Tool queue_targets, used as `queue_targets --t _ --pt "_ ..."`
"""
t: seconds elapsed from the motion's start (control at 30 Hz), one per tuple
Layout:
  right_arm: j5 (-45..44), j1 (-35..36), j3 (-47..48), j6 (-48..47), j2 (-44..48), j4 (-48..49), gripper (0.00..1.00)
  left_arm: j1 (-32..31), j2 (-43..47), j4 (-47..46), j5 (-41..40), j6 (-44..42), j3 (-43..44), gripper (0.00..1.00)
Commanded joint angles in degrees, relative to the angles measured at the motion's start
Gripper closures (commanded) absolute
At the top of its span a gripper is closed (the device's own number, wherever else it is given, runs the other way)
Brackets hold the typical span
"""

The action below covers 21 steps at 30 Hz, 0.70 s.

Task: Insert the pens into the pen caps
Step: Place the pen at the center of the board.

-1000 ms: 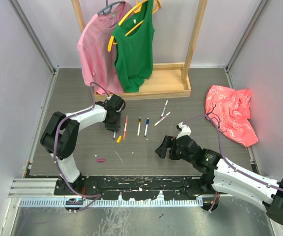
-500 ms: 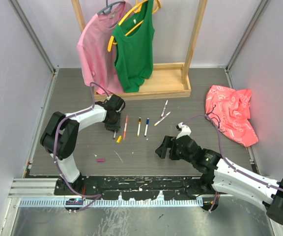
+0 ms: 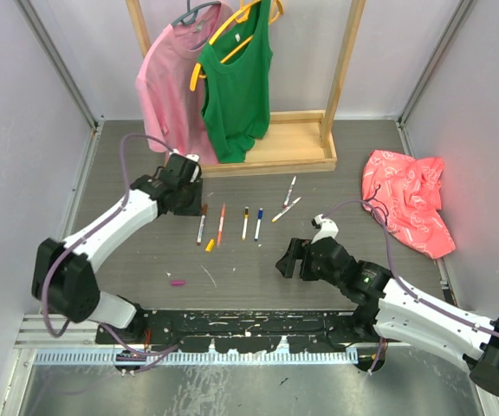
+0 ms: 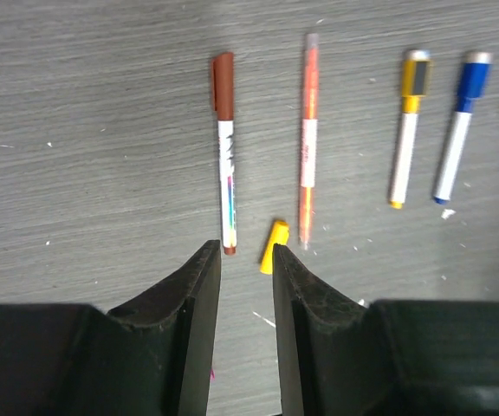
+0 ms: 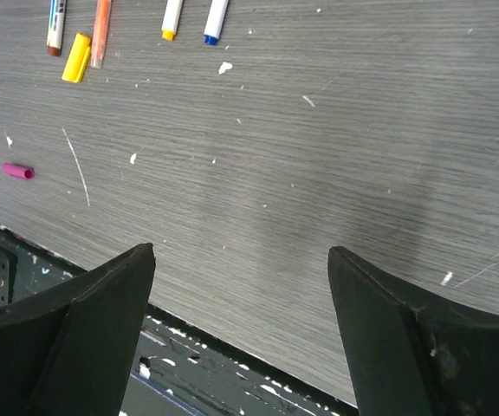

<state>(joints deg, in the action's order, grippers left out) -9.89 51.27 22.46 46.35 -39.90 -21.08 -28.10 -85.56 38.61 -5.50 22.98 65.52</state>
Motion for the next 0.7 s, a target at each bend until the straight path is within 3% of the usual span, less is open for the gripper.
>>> queue_targets --t 0.0,0.3,0.67 --pt "-5.77 -0.14 4.74 -3.12 0.32 -2.36 0.14 0.20 9.66 1.08 2.61 -2.91 -1.45 0.68" --pt "-13.21 -0.48 15.96 -9.55 -7.65 -8.26 0.16 0.24 31.92 2.64 4.39 -4.96 -8.56 0.57" --pt "-14.05 -7.63 26.98 -11.65 -25.09 -6.49 0.20 0.22 43.59 7.28 3.13 -6.44 -13.53 0.47"
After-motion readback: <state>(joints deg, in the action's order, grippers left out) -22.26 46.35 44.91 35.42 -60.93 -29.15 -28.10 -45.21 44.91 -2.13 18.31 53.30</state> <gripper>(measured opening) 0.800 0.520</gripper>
